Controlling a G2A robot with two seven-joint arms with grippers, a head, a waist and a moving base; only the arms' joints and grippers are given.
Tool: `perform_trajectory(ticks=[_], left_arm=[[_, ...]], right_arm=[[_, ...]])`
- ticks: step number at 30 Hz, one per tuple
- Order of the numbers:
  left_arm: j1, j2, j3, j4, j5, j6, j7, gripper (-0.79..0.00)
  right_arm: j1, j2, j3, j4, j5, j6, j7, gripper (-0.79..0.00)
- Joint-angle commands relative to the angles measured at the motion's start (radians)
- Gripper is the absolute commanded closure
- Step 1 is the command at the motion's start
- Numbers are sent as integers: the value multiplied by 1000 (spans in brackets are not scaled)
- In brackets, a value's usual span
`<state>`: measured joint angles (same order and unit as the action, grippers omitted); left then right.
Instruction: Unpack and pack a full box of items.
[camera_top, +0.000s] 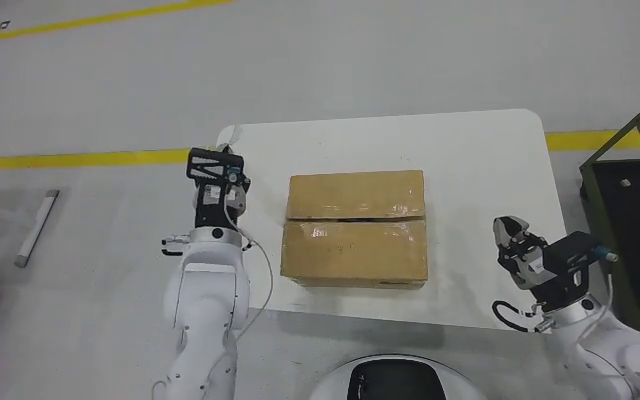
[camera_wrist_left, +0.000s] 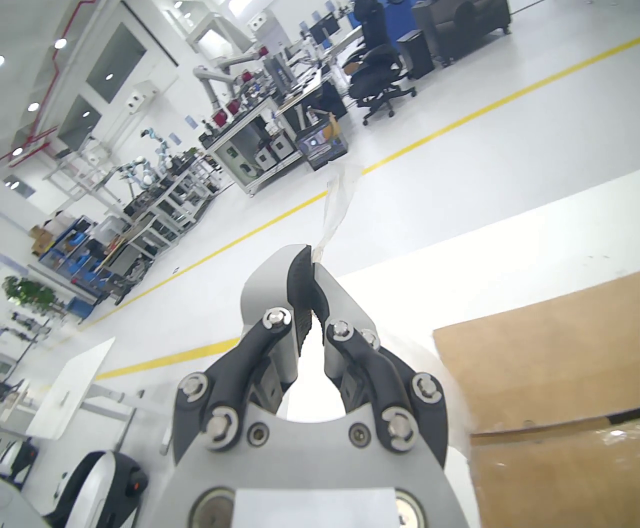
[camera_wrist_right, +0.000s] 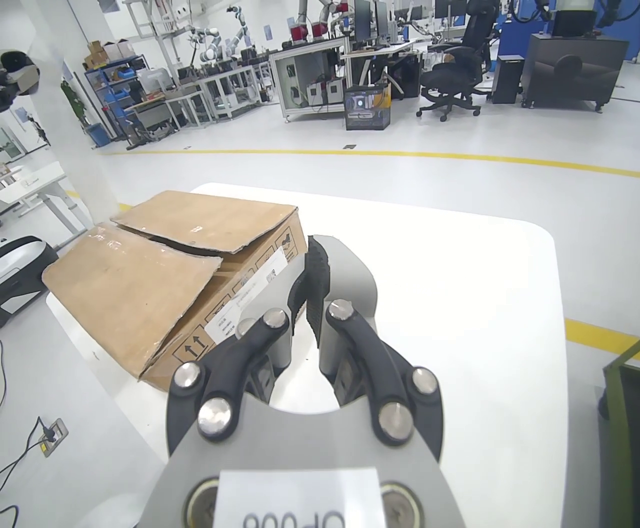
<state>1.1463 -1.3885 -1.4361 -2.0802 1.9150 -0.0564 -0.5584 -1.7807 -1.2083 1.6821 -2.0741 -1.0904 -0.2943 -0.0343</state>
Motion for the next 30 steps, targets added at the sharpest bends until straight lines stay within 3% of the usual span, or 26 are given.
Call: perform_trajectory(ticks=[1,7,8,9,12,15,21,22,23,24,25,30], left_arm=[[4,2,-32,5,6,13,-4,0],[30,7,-83,29,17,-1,-14,-9],[36,7,-86,36,15,0,-16,-37],[40,7,-86,40,10,3,-14,-129],[46,6,-91,65,11,20,-12,-99],[40,6,-95,96,30,57,-5,-194],[12,4,-95,161,46,100,19,-200],[8,4,-96,173,53,107,17,-259],[3,4,-97,186,62,115,11,-372],[2,4,-97,194,74,116,2,-711],[-2,4,-98,204,90,120,-9,-785],[-14,3,-108,237,88,136,-35,-785]], right_arm=[[2,0,-4,0,2,0,0,0],[12,-1,-16,-5,12,-9,3,0],[12,-1,-17,-5,12,-10,4,0],[12,-1,-19,-5,12,-12,4,0],[11,-1,-23,-3,12,-14,6,0],[11,-1,-24,-3,10,-16,6,0],[6,-1,-26,-8,8,-13,4,0],[4,-1,-26,-9,8,-13,2,0],[2,-2,-25,-10,8,-12,1,0],[0,-2,-25,-10,8,-11,1,0],[-2,-2,-24,-10,8,-9,-1,0],[-11,-3,-22,-13,15,-5,-15,0]])
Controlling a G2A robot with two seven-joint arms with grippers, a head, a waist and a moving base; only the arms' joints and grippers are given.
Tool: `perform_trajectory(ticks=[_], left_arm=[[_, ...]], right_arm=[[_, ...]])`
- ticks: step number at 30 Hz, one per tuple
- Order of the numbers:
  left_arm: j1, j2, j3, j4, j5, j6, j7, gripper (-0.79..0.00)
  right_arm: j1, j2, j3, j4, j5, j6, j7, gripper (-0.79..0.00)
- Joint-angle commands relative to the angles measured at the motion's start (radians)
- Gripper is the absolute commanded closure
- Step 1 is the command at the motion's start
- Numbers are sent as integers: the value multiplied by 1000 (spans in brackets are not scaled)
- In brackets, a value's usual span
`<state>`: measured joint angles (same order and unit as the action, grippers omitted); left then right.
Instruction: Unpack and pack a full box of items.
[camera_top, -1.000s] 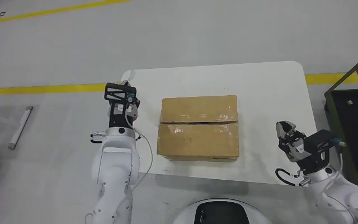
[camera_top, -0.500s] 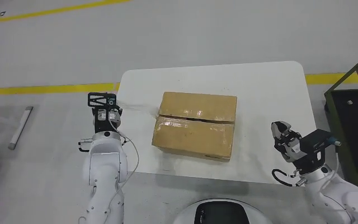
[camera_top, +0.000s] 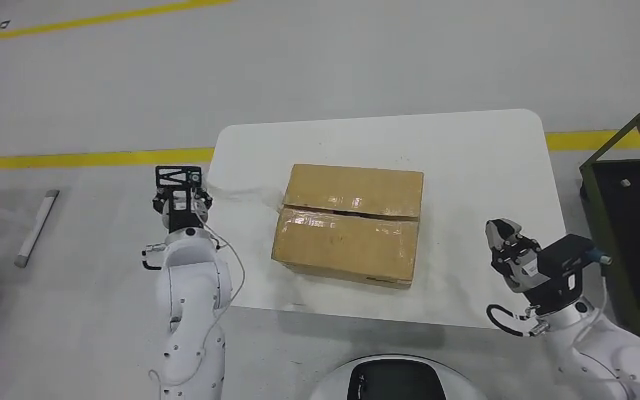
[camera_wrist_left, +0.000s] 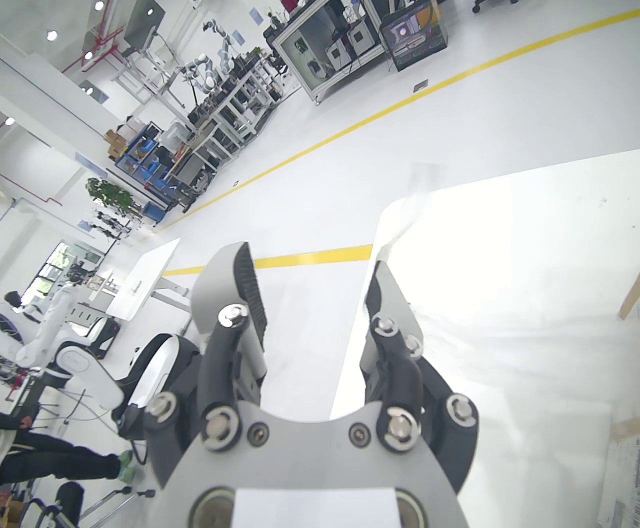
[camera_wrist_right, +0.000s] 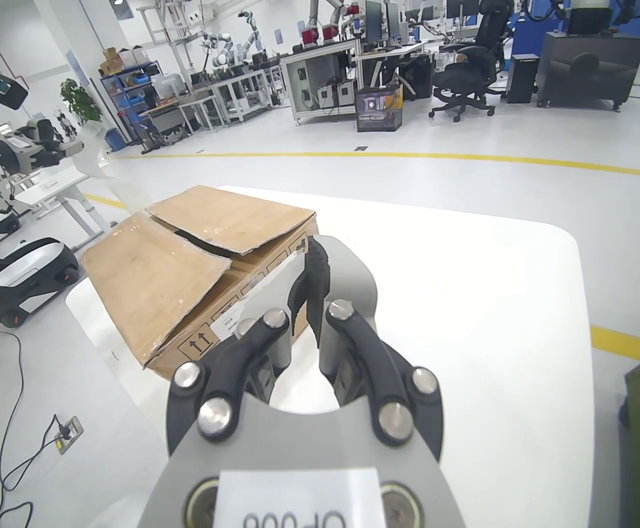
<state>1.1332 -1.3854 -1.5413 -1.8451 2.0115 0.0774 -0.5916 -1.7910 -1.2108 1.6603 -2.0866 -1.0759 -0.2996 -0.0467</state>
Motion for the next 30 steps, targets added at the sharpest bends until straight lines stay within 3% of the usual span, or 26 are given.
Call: perform_trajectory(ticks=[1,9,23,30], left_arm=[[-2,-1,-8,2,-22,12,-4,-785],[-17,-5,-77,7,-155,60,-24,-785],[-11,-19,-198,-13,-657,157,-60,-785],[-8,-9,-199,-25,-619,109,-71,-785]], right_arm=[[-2,0,1,-1,1,-1,-4,0],[6,0,-9,-13,-11,-9,7,0],[60,1,-52,-17,33,-74,33,0],[150,0,-148,0,6,-99,130,0]])
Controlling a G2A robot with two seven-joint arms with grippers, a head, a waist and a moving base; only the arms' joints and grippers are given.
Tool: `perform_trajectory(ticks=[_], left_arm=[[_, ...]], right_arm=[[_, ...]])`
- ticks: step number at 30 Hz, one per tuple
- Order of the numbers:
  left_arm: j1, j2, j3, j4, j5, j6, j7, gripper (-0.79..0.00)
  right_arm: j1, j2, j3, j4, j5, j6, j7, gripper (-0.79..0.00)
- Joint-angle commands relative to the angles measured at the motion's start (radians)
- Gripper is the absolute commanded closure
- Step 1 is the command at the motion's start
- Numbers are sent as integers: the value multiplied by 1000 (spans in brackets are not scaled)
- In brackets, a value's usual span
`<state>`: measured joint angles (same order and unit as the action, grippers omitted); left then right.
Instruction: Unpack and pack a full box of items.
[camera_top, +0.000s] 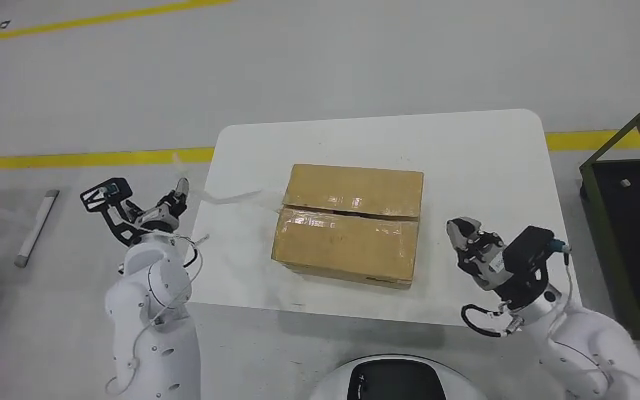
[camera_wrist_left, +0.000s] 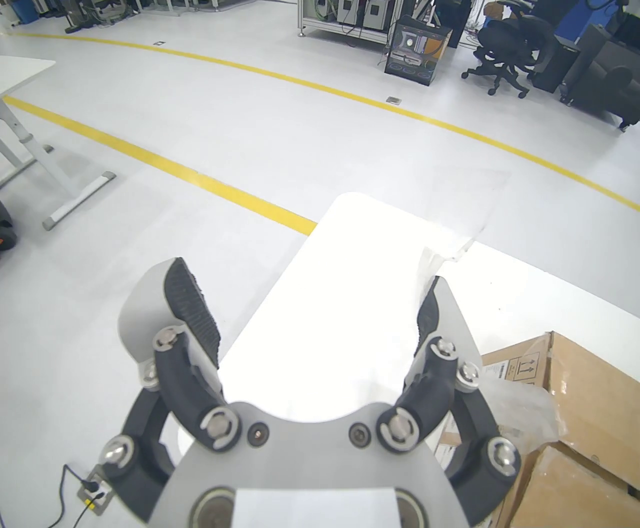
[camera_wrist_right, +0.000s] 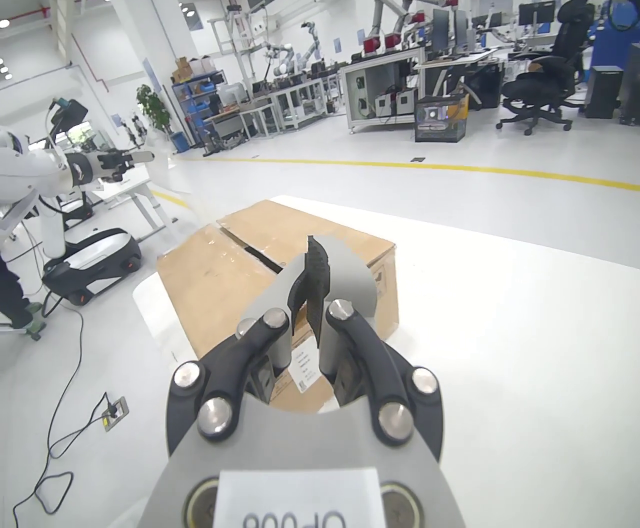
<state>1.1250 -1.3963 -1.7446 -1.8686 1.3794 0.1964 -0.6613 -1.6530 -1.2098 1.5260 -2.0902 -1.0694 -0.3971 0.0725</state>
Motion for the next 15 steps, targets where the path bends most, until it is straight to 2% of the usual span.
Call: perform_trajectory(ticks=[1,6,15], left_arm=[[0,3,8,-4,27,-18,-1,-785],[-5,6,24,-9,45,-33,-7,-785],[-32,15,4,-29,17,-63,-33,-785]], right_arm=[[28,-1,-31,12,2,0,24,0],[106,-3,-102,51,-20,-15,92,0],[186,-5,-181,110,-107,36,251,0]])
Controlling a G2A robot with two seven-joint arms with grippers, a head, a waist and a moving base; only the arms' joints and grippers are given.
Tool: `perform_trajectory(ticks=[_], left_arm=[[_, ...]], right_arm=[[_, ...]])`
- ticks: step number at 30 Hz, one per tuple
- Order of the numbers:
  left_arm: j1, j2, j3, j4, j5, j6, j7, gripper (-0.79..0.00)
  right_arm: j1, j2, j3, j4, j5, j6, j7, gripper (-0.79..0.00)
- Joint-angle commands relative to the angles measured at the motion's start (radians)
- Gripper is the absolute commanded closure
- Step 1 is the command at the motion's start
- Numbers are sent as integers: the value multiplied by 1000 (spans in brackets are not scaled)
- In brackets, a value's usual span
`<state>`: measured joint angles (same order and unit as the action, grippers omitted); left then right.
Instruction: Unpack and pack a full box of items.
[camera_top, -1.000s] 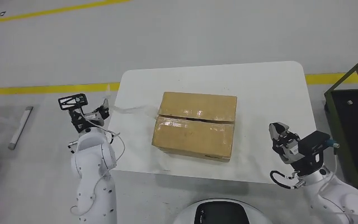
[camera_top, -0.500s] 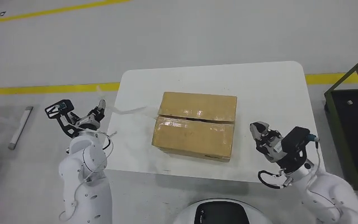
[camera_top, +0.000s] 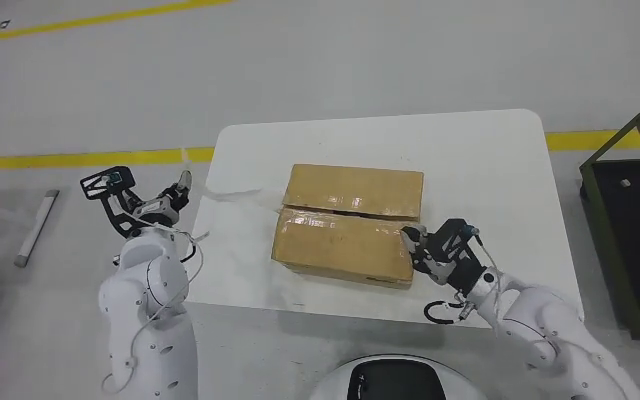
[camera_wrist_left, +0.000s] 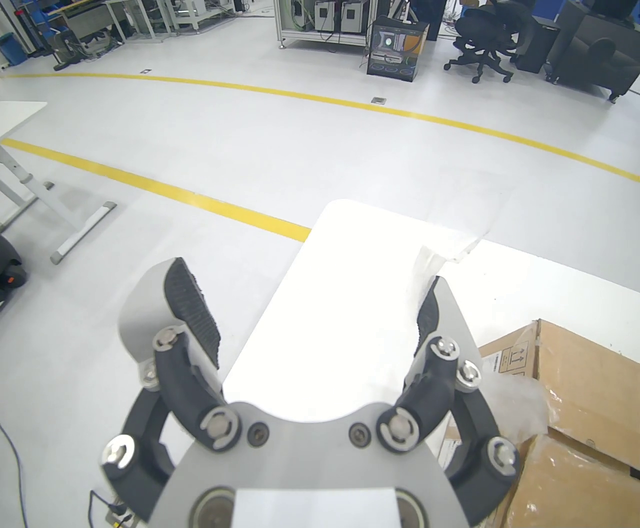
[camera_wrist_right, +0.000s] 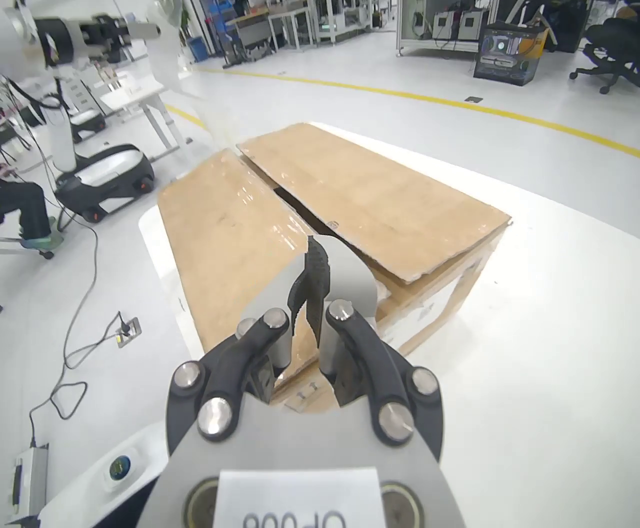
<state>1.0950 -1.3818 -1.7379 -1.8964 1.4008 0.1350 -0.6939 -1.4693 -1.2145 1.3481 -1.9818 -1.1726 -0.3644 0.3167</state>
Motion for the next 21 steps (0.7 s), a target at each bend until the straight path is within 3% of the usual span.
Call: perform_trajectory(ticks=[1,14,17,21], left_arm=[[-6,2,-6,-3,-11,-4,-3,-785],[-37,18,-42,-24,-25,-45,0,-785],[-36,23,-41,-29,2,-60,4,-785],[-10,31,4,-57,90,-146,-12,-785]], right_arm=[[5,0,-6,2,-6,9,15,0],[34,4,-21,20,-31,18,92,0],[29,4,-10,12,-8,29,60,0],[6,7,26,-23,12,30,-1,0]])
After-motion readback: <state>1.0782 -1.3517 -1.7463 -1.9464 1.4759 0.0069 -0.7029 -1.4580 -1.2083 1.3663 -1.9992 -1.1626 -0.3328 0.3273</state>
